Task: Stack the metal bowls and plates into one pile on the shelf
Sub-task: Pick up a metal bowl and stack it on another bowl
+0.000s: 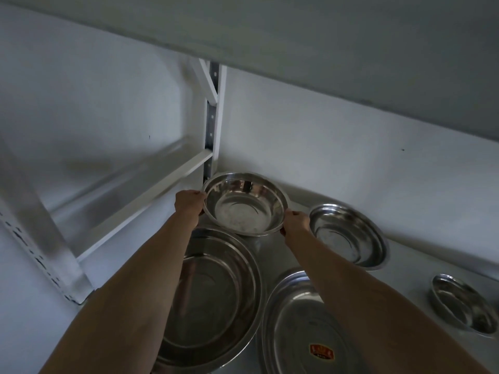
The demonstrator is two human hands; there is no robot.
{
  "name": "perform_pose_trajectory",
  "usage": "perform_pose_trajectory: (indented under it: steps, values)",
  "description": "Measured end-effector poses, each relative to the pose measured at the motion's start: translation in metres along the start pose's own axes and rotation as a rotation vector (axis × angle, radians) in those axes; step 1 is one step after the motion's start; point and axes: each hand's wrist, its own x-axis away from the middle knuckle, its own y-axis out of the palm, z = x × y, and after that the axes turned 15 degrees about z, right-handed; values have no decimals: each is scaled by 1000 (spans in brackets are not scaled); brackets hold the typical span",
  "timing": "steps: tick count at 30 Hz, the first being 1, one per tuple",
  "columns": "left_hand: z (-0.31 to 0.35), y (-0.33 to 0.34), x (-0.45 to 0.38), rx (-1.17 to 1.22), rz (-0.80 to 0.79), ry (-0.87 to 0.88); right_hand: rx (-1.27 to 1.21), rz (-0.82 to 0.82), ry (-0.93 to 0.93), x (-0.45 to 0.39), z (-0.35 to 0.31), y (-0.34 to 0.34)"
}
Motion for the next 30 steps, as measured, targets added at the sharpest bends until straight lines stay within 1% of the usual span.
perform_pose_trajectory:
  steps: [4, 7, 10, 13, 19, 25, 30]
  values:
    - [2, -2, 1, 36, 9, -7, -28, -17, 33, 1, -4, 0]
    - [7, -6, 3, 58, 10, -7, -39, -2, -2, 3, -10, -1]
    - [17, -11, 7, 45, 4, 15, -71, -8, -13, 8, -19, -4]
    - [30, -16, 13, 51, 42, 57, -99, -29, -2, 11, -27, -6]
    - [40, -25, 25, 130, 78, 106, -134, -24, -58, 23, -42, -13]
    - [45, -49, 40, 168, 132, 134, -182, -7, -94, 45, -52, -18]
    - [51, -75, 60, 217, 164, 140, -164, -15, -143, 65, -55, -26]
